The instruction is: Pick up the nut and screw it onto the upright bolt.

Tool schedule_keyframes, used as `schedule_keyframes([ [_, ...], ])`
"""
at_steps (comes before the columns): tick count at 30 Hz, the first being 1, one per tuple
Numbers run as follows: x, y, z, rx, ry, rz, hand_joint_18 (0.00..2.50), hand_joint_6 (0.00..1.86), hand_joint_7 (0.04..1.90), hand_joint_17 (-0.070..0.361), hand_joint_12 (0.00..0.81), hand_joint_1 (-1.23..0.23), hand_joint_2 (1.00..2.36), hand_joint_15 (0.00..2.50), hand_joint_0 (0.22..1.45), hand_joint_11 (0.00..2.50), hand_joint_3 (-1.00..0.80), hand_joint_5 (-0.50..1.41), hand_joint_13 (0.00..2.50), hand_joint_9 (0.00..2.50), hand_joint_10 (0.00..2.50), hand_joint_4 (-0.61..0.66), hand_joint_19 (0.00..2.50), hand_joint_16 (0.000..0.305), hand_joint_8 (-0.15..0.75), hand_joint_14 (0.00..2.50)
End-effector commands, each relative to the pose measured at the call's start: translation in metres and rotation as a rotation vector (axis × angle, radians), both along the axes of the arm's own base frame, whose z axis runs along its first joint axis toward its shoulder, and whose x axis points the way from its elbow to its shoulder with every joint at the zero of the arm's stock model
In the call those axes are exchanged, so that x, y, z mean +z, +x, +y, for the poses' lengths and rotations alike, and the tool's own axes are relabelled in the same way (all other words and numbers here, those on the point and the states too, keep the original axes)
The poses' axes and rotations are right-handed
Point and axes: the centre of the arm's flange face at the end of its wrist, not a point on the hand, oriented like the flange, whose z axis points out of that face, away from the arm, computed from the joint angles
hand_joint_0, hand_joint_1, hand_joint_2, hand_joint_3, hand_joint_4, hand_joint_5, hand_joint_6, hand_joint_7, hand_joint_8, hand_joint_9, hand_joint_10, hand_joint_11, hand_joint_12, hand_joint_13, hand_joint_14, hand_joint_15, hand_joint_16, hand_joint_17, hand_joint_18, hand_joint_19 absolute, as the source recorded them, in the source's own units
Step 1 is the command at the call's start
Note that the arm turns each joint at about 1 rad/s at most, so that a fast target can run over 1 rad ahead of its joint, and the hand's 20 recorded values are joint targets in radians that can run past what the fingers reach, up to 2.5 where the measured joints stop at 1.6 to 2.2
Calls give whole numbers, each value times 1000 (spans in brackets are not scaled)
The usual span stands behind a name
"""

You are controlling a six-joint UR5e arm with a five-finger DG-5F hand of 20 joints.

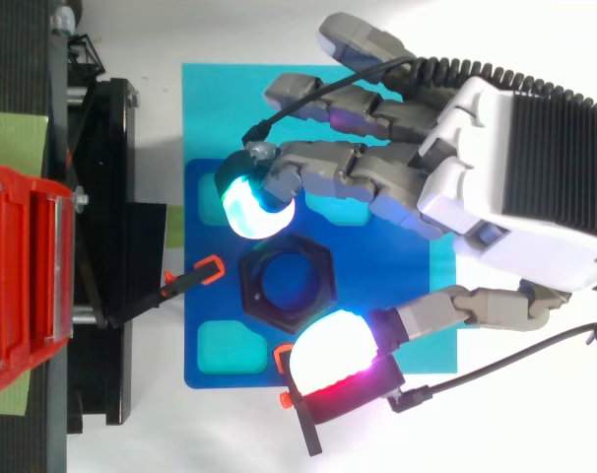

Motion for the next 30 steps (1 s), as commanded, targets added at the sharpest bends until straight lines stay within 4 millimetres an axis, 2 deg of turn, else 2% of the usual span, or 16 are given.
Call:
schedule_keyframes([
  [1,1,0,0,0,1,-3,0,504,986,73,319,-339,1000,0,481,0,-500,-30,440,799,0,336,0,33,276,0],
  [17,1,0,1,8,0,-3,170,505,1123,51,268,-370,1000,0,503,0,-500,36,648,1090,0,223,0,23,249,0],
  [21,0,0,1,6,-1,0,244,505,1161,44,255,-382,1000,0,509,0,-500,55,715,1232,0,181,0,20,234,0],
  [30,-1,-1,-5,-1,-2,12,476,504,1235,29,199,-396,1000,0,515,0,-500,88,917,1553,0,119,0,13,131,0],
])
